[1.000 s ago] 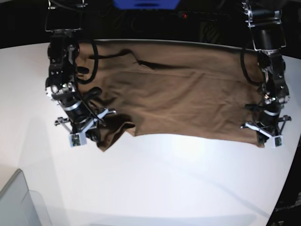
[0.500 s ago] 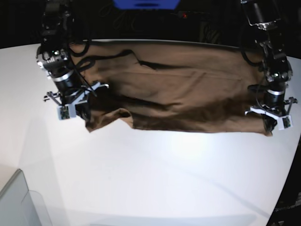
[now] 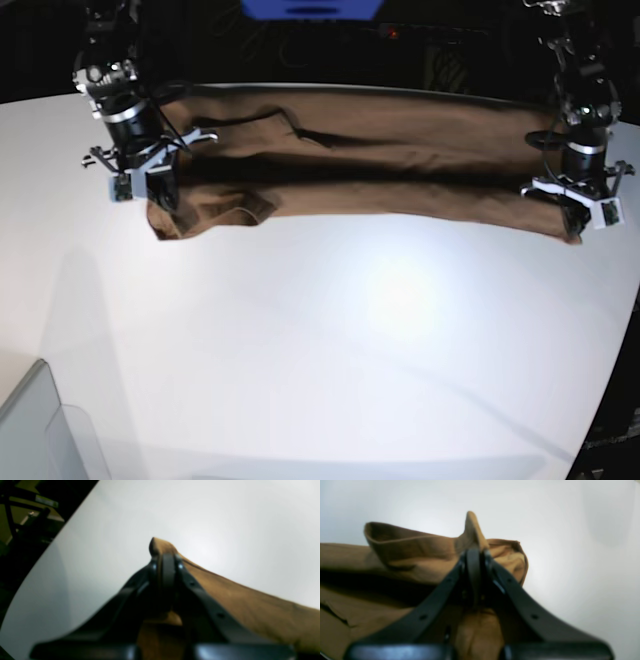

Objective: Layout the t-shirt on the table in an organized manner, then fold the t-shirt properly
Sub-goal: 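Grasp the hem end with both grippers and fold it toward the collar, then lay the folded strip down and hold its ends with both grippers, then slide the left gripper along the strip toward the right gripper, then lift the strip with both grippers and fold it toward the left gripper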

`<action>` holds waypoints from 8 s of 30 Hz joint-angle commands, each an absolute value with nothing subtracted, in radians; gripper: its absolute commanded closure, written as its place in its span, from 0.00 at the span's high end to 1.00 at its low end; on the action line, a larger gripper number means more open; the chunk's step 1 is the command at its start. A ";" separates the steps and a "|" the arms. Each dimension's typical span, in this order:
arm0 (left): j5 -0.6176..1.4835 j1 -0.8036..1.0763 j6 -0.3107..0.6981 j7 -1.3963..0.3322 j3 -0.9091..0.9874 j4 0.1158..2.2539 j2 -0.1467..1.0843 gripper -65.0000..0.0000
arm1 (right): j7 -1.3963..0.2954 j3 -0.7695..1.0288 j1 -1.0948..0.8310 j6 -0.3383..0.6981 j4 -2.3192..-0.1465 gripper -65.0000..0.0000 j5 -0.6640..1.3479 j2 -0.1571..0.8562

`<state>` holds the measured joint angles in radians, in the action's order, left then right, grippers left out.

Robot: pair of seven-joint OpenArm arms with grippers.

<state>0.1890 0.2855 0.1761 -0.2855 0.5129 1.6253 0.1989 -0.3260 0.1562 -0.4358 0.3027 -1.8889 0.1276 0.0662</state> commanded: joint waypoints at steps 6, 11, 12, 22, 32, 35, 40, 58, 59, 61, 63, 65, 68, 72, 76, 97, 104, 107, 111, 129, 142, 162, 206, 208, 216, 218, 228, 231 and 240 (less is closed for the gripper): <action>0.194 0.349 0.171 -0.257 0.527 1.641 0.209 0.00 | -0.255 0.173 -0.453 0.305 -1.844 0.00 0.133 0.088; 0.194 0.377 0.171 -0.259 0.549 1.641 0.208 0.00 | -0.254 0.202 -0.446 0.305 -1.788 0.00 0.133 0.091; 0.194 0.384 0.171 -0.259 0.549 1.641 0.208 0.00 | -0.254 0.205 -0.444 0.305 -1.779 0.00 0.133 0.091; 0.194 0.427 0.196 -0.265 0.545 1.621 0.208 0.00 | -0.254 0.208 -0.443 0.305 -1.742 0.00 0.133 0.088; 0.193 0.424 0.366 -0.265 0.602 1.498 0.208 0.00 | -0.254 0.203 -0.450 0.305 -1.741 0.00 0.133 0.087; 0.193 0.423 0.371 -0.265 0.602 1.461 0.216 0.00 | -0.254 0.203 -0.450 0.305 -1.741 0.00 0.133 0.087; 0.193 0.374 0.371 -0.265 0.599 1.394 0.216 0.00 | -0.254 0.200 -0.453 0.305 -1.738 0.00 0.133 0.085; 0.191 0.358 0.460 -0.268 0.602 1.371 0.225 0.16 | -0.254 0.202 -0.444 0.305 -1.595 0.00 0.133 0.067; 0.191 0.358 0.466 -0.268 0.604 1.371 0.225 0.23 | -0.254 0.202 -0.444 0.305 -1.595 0.00 0.133 0.067; 0.191 0.358 0.466 -0.268 0.604 1.371 0.223 0.34 | -0.254 0.202 -0.444 0.305 -1.595 0.00 0.133 0.067; 0.193 0.357 0.473 -0.268 0.627 1.372 0.222 0.40 | -0.254 0.202 -0.443 0.305 -1.595 0.00 0.133 0.067; 0.197 0.352 0.475 -0.266 0.676 1.372 0.208 0.43 | -0.254 0.202 -0.443 0.305 -1.595 0.00 0.133 0.065; 0.265 0.328 0.475 -0.268 0.771 1.388 0.182 0.43 | -0.254 0.202 -0.443 0.305 -1.595 0.00 0.133 0.065; 0.318 0.320 0.475 -0.312 0.820 1.402 0.191 0.43 | -0.254 0.202 -0.443 0.305 -1.595 0.00 0.133 0.067; 0.320 0.297 0.475 -0.415 0.822 1.391 0.228 0.54 | -0.254 0.202 -0.441 0.305 -1.595 0.00 0.133 0.067; 0.318 0.272 0.476 -0.452 0.685 1.236 0.222 0.36 | -0.255 0.200 -0.429 0.305 -1.595 0.00 0.133 0.068; 0.320 0.246 0.476 -0.453 0.690 1.256 0.226 0.02 | -0.255 0.200 -0.429 0.305 -1.595 0.00 0.131 0.070; 0.320 0.255 0.476 -0.460 0.690 1.376 0.220 0.00 | -0.255 0.200 -0.429 0.305 -1.593 0.00 0.131 0.068; 0.320 0.289 0.475 -0.461 0.699 1.606 0.166 0.00 | -0.255 0.200 -0.429 0.305 -1.593 0.00 0.131 0.070; 0.162 0.392 0.463 -0.463 0.251 1.854 -0.061 0.00 | -0.262 0.200 -0.429 0.305 -1.601 0.00 0.130 0.065; 0.045 0.361 0.412 -0.463 0.021 1.822 -0.093 0.01 | -0.263 0.200 -0.429 0.305 -1.601 0.00 0.130 0.065; 0.051 0.357 0.335 -0.461 -0.116 1.768 -0.064 0.05 | -0.263 0.200 -0.429 0.305 -1.601 0.00 0.130 0.067; 0.058 0.358 0.346 -0.452 0.148 1.620 -0.013 0.31 | -0.285 0.225 -0.486 0.305 -1.821 0.53 0.133 0.028; 0.058 0.358 0.346 -0.452 0.148 1.618 -0.015 0.31 | -0.312 0.248 -0.473 0.305 -1.816 0.58 0.133 0.001; 0.058 0.367 0.344 -0.452 0.150 1.618 -0.015 0.31 | -0.401 0.302 -0.390 0.305 -1.693 0.66 0.133 -0.031; 0.058 0.367 0.341 -0.452 0.150 1.618 -0.015 0.31 | -0.403 0.294 -0.389 0.305 -1.675 0.65 0.133 -0.030; 0.058 0.366 0.337 -0.453 0.150 1.612 -0.016 0.31 | -0.407 0.252 -0.395 0.305 -1.678 0.00 0.133 -0.035; 0.058 0.366 0.337 -0.455 0.150 1.612 -0.016 0.31 | -0.403 0.251 -0.397 0.305 -1.705 0.01 0.133 -0.035; 0.058 0.363 0.335 -0.461 0.150 1.609 -0.019 0.31 | -0.407 0.133 -0.475 0.305 -1.997 0.00 0.133 -0.031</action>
<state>0.0685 0.3565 0.3466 -0.4221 0.1482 1.6081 -0.0177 -0.4305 0.1272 -0.4698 0.2947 -1.9800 0.1230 -0.0334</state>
